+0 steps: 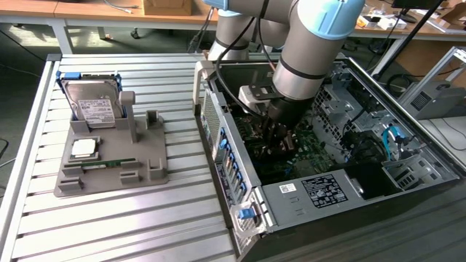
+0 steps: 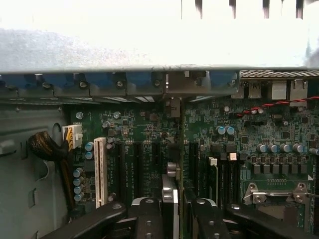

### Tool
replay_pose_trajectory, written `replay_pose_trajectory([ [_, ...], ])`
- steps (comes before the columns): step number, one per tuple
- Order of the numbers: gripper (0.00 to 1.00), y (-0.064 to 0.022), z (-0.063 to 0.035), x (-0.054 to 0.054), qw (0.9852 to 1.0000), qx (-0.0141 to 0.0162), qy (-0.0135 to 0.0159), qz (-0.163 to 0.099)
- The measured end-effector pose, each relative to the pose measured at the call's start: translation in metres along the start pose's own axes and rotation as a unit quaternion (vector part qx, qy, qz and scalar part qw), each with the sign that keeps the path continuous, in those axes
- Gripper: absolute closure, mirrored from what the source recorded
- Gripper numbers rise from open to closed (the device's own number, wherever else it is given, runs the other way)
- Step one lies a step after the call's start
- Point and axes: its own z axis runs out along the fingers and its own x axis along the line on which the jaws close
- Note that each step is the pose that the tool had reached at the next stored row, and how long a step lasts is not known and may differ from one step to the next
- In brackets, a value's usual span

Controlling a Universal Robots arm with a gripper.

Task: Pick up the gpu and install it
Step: 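Insert the gpu into the slot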

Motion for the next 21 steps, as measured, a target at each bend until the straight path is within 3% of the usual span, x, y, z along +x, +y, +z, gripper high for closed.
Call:
replay_pose_trajectory([
  [11,0.73,-0.0002,0.0000,-0.0025,0.9996,0.0006,0.0003,-0.029],
  [17,0.73,-0.0002,0.0000,-0.0026,0.9996,0.0006,0.0005,-0.027],
  [21,0.73,-0.0002,-0.0001,-0.0025,1.0000,0.0002,0.0009,-0.010],
])
